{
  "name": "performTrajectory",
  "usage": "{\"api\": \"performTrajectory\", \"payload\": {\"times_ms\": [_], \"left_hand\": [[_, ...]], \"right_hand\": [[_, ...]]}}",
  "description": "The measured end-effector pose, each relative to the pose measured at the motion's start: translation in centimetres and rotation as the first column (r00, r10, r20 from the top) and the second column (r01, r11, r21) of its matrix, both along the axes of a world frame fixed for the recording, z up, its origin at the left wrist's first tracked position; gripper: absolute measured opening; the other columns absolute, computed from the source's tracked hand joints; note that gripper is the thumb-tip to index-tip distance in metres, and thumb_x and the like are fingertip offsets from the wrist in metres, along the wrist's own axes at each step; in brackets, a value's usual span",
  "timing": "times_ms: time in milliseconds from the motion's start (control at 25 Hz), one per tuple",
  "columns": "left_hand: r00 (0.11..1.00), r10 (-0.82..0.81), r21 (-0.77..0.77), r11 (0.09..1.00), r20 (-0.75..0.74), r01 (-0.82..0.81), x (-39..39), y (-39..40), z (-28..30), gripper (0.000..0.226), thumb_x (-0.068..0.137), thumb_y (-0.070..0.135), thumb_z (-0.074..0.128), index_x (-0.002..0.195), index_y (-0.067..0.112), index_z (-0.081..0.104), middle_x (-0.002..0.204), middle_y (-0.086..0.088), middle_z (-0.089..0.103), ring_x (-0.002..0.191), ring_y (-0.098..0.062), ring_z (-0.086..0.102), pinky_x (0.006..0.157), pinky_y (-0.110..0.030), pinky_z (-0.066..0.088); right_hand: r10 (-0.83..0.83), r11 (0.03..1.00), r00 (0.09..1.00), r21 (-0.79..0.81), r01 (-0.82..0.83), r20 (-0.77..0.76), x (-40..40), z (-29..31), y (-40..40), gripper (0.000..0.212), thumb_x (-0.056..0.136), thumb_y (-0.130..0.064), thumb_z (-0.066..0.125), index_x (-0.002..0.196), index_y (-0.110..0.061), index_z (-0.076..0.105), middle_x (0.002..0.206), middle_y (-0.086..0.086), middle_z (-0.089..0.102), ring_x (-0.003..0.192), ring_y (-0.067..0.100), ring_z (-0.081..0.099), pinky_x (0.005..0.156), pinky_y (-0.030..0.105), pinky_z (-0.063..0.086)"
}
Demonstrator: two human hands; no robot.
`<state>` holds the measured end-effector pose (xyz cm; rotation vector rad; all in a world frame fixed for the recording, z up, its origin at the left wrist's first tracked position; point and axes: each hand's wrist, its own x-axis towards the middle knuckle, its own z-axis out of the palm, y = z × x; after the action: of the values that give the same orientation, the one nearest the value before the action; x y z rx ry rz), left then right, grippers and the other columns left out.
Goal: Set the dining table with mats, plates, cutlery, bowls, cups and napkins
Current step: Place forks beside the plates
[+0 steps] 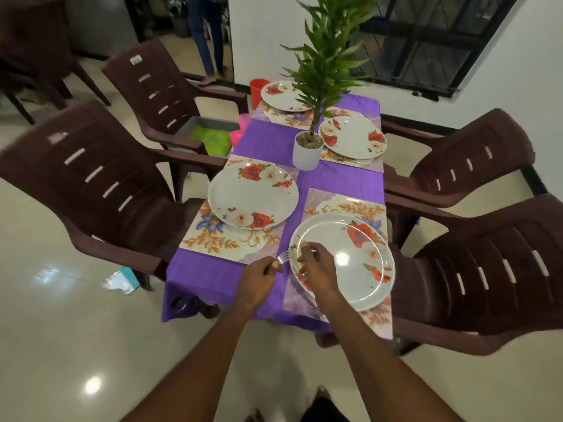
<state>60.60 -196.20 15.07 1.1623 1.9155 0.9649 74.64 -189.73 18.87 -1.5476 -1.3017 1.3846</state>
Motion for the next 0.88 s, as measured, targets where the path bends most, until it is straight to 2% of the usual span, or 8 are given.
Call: {"api": "performTrajectory", "payload": {"times_ms": [120, 200, 280, 360, 480, 600, 720, 880], "left_hand": [[0.987, -0.119, 0.111, 0.985, -0.107, 0.131, -4.8, 2.4, 2.5, 0.023, 0.101, 0.016, 0.056, 0.090, 0.021, 0.075, 0.070, 0.009, 0.066, 0.068, -0.005, 0.060, 0.068, -0.024, 0.046], [0.967, -0.165, 0.106, 0.976, -0.195, 0.188, -7.3, 4.2, 3.9, 0.017, 0.100, 0.023, 0.060, 0.093, 0.023, 0.075, 0.068, 0.009, 0.065, 0.065, -0.003, 0.058, 0.063, -0.018, 0.041], [0.965, -0.124, 0.100, 0.984, -0.231, 0.150, -10.6, 6.7, 4.4, 0.015, 0.098, 0.034, 0.065, 0.088, 0.026, 0.072, 0.068, 0.013, 0.065, 0.066, 0.000, 0.059, 0.062, -0.019, 0.040], [0.984, -0.029, 0.110, 0.993, -0.178, 0.049, -14.4, 9.8, 4.2, 0.016, 0.093, 0.035, 0.072, 0.081, 0.024, 0.071, 0.064, 0.011, 0.066, 0.062, -0.001, 0.060, 0.062, -0.024, 0.046], [0.999, 0.030, 0.100, 0.995, -0.028, -0.027, -19.3, 14.9, 3.7, 0.014, 0.088, 0.021, 0.078, 0.078, 0.026, 0.071, 0.061, 0.005, 0.070, 0.060, -0.012, 0.066, 0.068, -0.032, 0.054], [0.996, 0.082, 0.082, 0.993, 0.037, -0.085, -22.9, 19.5, 3.2, 0.019, 0.086, 0.010, 0.079, 0.077, 0.025, 0.071, 0.063, 0.003, 0.071, 0.064, -0.016, 0.066, 0.075, -0.036, 0.057], [0.993, 0.110, -0.024, 0.994, 0.050, -0.109, -26.3, 26.1, 2.0, 0.009, 0.081, 0.015, 0.084, 0.078, 0.014, 0.076, 0.074, -0.004, 0.074, 0.073, -0.019, 0.069, 0.082, -0.037, 0.057], [0.994, 0.092, -0.138, 0.986, -0.053, -0.099, -28.2, 33.3, 0.9, 0.019, 0.076, 0.022, 0.087, 0.084, 0.006, 0.082, 0.081, -0.011, 0.076, 0.078, -0.018, 0.067, 0.080, -0.033, 0.052]], "right_hand": [[0.098, 0.995, 0.990, 0.042, -0.094, -0.103, -4.3, 1.9, 2.6, 0.012, 0.099, -0.013, 0.061, 0.096, -0.010, 0.072, 0.079, 0.010, 0.071, 0.063, 0.015, 0.063, 0.057, 0.027, 0.052], [0.095, 0.995, 0.976, 0.010, -0.095, -0.197, -6.1, 2.4, 4.4, 0.009, 0.097, -0.004, 0.064, 0.095, -0.005, 0.072, 0.075, 0.012, 0.071, 0.062, 0.017, 0.063, 0.057, 0.027, 0.056], [0.019, 0.998, 0.951, -0.052, -0.036, -0.309, -7.7, 2.3, 6.9, 0.008, 0.095, -0.001, 0.065, 0.099, -0.001, 0.073, 0.079, 0.014, 0.071, 0.065, 0.021, 0.065, 0.061, 0.029, 0.058], [-0.077, 0.994, 0.922, -0.107, 0.039, -0.379, -9.3, 1.6, 9.8, 0.011, 0.094, 0.002, 0.065, 0.103, 0.003, 0.072, 0.082, 0.016, 0.070, 0.066, 0.021, 0.065, 0.062, 0.028, 0.058], [-0.148, 0.983, 0.893, -0.160, 0.087, -0.424, -11.4, 0.7, 14.5, 0.013, 0.095, 0.003, 0.064, 0.106, 0.006, 0.070, 0.083, 0.017, 0.068, 0.065, 0.021, 0.063, 0.062, 0.027, 0.059], [-0.159, 0.975, 0.913, -0.205, 0.085, -0.377, -14.2, -0.1, 18.7, 0.014, 0.095, 0.008, 0.059, 0.106, 0.007, 0.068, 0.085, 0.019, 0.065, 0.062, 0.019, 0.060, 0.055, 0.025, 0.055], [-0.169, 0.969, 0.952, -0.222, 0.112, -0.255, -17.3, -1.4, 24.3, 0.015, 0.094, 0.008, 0.059, 0.092, -0.001, 0.071, 0.083, 0.018, 0.066, 0.061, 0.019, 0.060, 0.054, 0.024, 0.053], [-0.135, 0.975, 0.988, -0.187, 0.120, -0.074, -18.9, -2.3, 29.9, 0.016, 0.091, 0.009, 0.058, 0.087, 0.001, 0.072, 0.065, 0.011, 0.060, 0.050, 0.018, 0.052, 0.057, 0.042, 0.058]]}}
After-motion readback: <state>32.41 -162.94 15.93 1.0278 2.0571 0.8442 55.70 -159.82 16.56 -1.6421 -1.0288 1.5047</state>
